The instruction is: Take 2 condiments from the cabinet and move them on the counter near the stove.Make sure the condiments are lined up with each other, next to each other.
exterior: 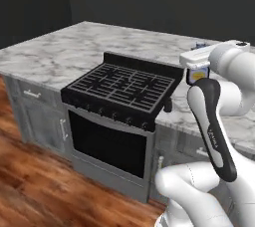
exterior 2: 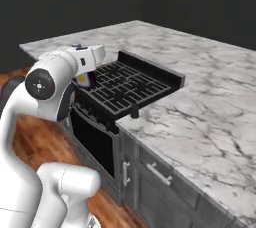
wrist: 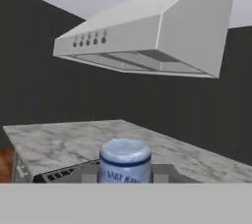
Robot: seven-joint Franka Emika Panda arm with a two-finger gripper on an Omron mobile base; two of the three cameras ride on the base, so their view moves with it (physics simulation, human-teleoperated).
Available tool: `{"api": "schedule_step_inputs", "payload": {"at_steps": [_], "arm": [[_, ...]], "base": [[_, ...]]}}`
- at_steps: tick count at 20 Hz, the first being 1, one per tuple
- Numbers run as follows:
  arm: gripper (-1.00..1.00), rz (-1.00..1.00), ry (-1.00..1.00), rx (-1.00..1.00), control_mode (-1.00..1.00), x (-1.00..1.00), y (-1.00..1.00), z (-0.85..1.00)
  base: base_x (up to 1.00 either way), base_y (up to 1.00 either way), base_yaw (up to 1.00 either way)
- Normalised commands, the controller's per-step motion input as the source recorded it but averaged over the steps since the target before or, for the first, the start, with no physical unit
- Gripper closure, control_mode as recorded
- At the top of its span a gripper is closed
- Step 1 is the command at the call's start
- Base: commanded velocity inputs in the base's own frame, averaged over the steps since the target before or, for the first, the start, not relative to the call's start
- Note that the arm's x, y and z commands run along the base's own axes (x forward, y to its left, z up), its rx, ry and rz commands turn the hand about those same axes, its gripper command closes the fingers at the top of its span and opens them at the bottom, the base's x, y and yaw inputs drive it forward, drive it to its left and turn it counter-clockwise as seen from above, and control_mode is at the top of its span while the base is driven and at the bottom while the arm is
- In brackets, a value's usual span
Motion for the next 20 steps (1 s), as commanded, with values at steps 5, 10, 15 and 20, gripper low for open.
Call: {"api": "schedule_step_inputs", "payload": {"at_steps": [5,10,15,20], "arm": [[1.0,0.0,0.0,0.0,1.0,0.0,0.0,0.0],[1.0,0.0,0.0,0.0,1.0,0.0,0.0,0.0],[1.0,0.0,0.0,0.0,1.0,0.0,0.0,0.0],[1.0,0.0,0.0,0.0,1.0,0.0,0.0,0.0]], "base": [[-0.06,0.12,-0.49],[-0.07,0.27,-0.42],[0.18,0.29,-0.38],[0.36,0.38,-0.31]]}}
